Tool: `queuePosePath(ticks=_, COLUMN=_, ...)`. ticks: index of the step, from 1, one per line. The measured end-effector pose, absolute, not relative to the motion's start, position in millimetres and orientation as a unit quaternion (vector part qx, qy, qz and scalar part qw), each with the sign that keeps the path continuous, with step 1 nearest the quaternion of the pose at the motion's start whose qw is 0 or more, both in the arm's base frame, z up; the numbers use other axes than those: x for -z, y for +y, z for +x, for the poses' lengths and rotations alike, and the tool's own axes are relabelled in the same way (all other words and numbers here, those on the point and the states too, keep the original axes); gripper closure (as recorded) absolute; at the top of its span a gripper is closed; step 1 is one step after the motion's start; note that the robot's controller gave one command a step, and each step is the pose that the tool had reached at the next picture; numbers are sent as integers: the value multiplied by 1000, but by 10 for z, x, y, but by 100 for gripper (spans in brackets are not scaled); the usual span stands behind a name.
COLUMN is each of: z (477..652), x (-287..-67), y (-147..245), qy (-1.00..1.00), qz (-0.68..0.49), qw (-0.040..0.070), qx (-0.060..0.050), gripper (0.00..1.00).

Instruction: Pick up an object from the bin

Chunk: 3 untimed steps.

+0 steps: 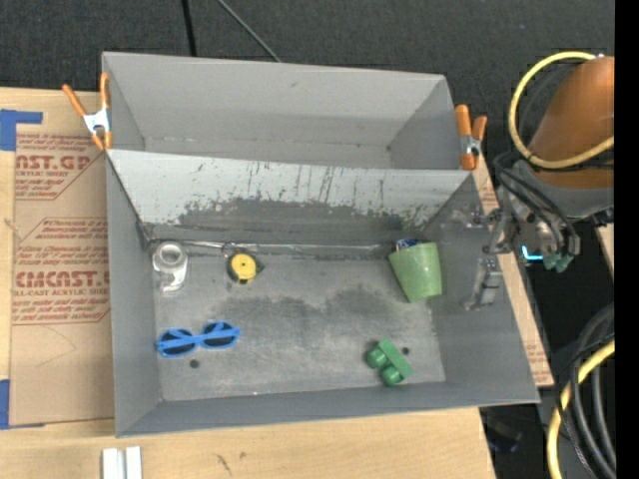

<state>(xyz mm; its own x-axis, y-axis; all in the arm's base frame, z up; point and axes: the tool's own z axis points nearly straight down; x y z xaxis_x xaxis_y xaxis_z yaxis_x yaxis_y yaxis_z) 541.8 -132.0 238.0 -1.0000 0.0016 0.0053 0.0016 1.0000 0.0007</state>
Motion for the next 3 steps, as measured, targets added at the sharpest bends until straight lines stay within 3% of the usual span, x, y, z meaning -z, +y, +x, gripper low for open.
queuePosePath(ticks=1, z=4999, x=-848, y=-1087, qy=-1000, qz=-10, qw=4, qx=1, gripper=0)
queuePosePath(ticks=2, z=4879, x=-712, y=-793, qy=-969, qz=248, qw=-5, qx=-1, gripper=0)
queuePosePath(ticks=3, z=4850, x=-696, y=-800, qy=-969, qz=248, qw=0, qx=0, gripper=100)
